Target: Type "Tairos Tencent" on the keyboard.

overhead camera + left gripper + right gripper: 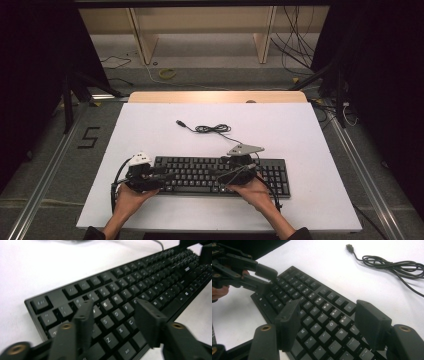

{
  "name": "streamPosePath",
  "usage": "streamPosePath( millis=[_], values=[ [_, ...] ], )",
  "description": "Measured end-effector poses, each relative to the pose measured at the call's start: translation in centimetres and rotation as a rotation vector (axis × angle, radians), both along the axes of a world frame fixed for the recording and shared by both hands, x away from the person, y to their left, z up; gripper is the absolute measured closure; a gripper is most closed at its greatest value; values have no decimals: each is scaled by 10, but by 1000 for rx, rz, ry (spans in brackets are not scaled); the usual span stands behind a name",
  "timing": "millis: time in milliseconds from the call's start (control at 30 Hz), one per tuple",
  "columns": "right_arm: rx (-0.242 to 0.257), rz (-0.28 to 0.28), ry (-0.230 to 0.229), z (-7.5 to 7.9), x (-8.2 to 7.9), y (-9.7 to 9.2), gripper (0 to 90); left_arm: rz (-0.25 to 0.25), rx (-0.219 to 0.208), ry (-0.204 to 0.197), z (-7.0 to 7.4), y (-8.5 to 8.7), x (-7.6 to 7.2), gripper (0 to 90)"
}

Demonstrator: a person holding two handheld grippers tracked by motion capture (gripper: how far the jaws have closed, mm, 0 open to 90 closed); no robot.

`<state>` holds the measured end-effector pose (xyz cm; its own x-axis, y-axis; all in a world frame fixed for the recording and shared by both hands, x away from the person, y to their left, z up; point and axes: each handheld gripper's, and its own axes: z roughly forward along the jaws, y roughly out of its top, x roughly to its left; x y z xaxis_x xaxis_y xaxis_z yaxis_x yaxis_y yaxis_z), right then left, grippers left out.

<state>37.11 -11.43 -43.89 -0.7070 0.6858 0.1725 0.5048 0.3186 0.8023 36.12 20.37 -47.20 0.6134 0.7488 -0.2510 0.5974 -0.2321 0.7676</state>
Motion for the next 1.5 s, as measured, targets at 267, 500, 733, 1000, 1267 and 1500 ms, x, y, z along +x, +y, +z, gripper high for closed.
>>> streamPosePath(
  millis=[267, 500, 733, 1000, 1267, 1500],
  values=[
    [-3, -5, -7, 0, -1, 0, 375, -2, 32, 26, -1, -3, 3, 714],
    [-3, -3, -11, 1, -2, 1, 373, -19, 71, 29, -1, -10, 5, 834],
    [-1, 1, -11, 1, -2, 1, 363, -19, 87, 28, -3, -12, 8, 892],
    [4, 5, -16, 1, -3, 2, 348, -21, 98, 38, -4, -14, 9, 893],
    [6, 5, -16, 3, -4, 2, 341, -21, 105, 51, -5, -15, 10, 893],
    [5, 2, -21, 3, -4, 1, 336, -21, 115, 63, -8, -15, 11, 894]
  ],
)
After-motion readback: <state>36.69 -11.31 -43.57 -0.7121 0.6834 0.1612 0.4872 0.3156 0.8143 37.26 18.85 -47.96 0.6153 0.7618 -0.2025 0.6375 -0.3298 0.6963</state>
